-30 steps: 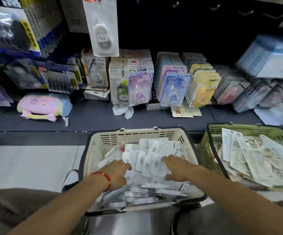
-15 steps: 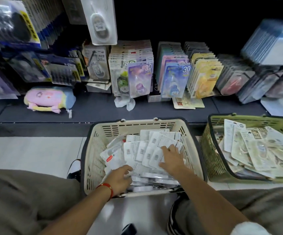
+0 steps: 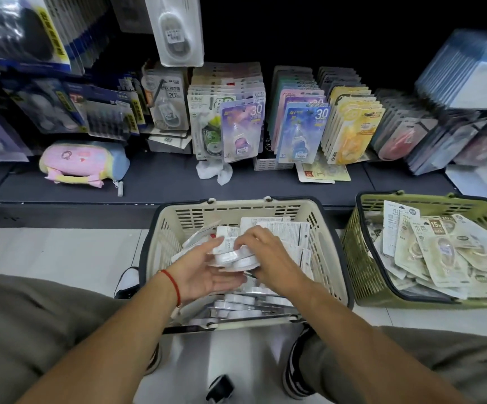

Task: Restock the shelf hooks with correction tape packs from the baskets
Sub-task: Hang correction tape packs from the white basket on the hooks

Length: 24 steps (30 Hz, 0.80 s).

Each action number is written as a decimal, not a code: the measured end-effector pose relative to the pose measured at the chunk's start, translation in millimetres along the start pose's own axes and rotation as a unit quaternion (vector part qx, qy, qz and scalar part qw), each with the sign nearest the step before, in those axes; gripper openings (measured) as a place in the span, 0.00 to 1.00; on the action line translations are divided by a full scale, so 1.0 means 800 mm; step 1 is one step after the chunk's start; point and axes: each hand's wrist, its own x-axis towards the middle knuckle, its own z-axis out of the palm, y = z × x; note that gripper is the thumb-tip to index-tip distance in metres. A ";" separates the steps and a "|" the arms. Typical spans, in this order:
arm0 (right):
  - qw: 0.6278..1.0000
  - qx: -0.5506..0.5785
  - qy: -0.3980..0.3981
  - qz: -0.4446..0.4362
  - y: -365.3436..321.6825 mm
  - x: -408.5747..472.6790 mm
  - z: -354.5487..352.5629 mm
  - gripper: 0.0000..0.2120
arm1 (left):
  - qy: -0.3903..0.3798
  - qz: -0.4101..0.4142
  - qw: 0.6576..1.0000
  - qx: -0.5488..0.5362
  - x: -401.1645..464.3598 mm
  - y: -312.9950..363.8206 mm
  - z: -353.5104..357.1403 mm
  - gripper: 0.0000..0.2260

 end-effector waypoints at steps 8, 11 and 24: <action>0.975 -0.079 -0.098 0.184 0.043 -0.026 -0.008 0.37 | 0.009 0.043 0.999 -0.016 0.004 -0.019 -0.021 0.21; 0.920 -0.024 -0.203 0.334 0.081 -0.059 -0.014 0.28 | 0.053 0.072 0.996 -0.001 0.006 -0.021 -0.033 0.21; 0.915 0.019 -0.171 0.366 0.103 -0.070 -0.005 0.14 | 0.041 0.131 0.990 -0.020 0.010 -0.026 -0.042 0.21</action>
